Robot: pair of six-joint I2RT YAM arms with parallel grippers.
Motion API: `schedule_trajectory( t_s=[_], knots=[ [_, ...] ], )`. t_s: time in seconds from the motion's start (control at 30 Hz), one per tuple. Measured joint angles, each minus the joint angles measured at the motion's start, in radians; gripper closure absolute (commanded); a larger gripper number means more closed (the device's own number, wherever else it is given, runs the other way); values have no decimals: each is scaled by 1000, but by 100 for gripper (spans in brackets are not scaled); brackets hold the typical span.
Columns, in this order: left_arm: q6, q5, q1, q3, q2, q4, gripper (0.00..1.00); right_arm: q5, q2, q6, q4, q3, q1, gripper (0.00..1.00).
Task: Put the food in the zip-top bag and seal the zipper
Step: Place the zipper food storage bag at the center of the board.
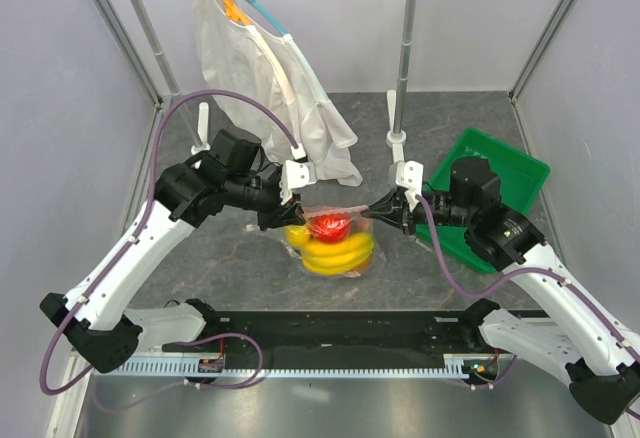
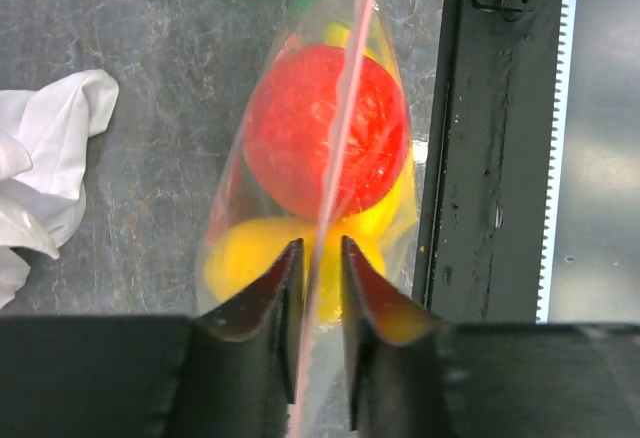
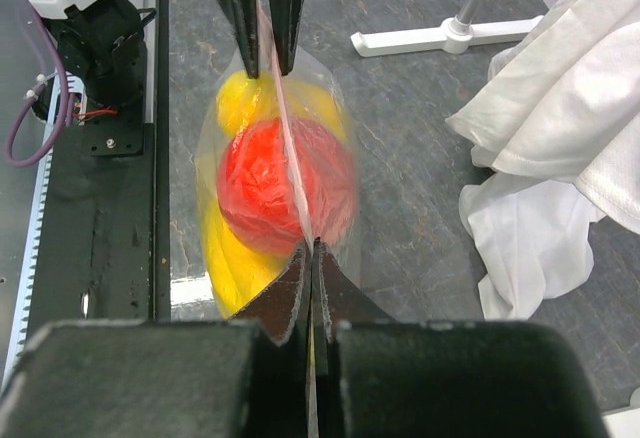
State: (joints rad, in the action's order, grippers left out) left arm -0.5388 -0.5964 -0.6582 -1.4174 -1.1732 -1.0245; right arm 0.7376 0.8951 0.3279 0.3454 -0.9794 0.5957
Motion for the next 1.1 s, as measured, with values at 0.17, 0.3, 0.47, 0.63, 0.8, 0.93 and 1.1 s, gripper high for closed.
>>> schedule_trajectory(
  t_s=[0.17, 0.3, 0.47, 0.63, 0.8, 0.93, 1.1],
  knots=[
    [26, -9, -1, 1, -17, 7, 98, 6, -6, 13, 20, -3, 0, 95],
    [63, -12, -3, 1, -17, 9, 98, 5, -17, 15, 42, -6, 0, 31],
    [110, 21, -5, -22, -16, 8, 98, -59, -24, -33, 67, -31, 1, 2],
    [127, 85, -3, -50, -38, 28, 98, -147, -16, -110, 89, -73, 0, 2],
    [105, 96, 55, -162, -153, 50, 98, -179, -3, -196, 119, -144, 0, 2],
    [41, 101, 105, -291, -259, 64, 98, -198, 18, -249, 127, -220, -3, 2],
    [-39, 127, 142, -447, -366, 87, 98, -219, 43, -281, 128, -278, -21, 2]
  ],
)
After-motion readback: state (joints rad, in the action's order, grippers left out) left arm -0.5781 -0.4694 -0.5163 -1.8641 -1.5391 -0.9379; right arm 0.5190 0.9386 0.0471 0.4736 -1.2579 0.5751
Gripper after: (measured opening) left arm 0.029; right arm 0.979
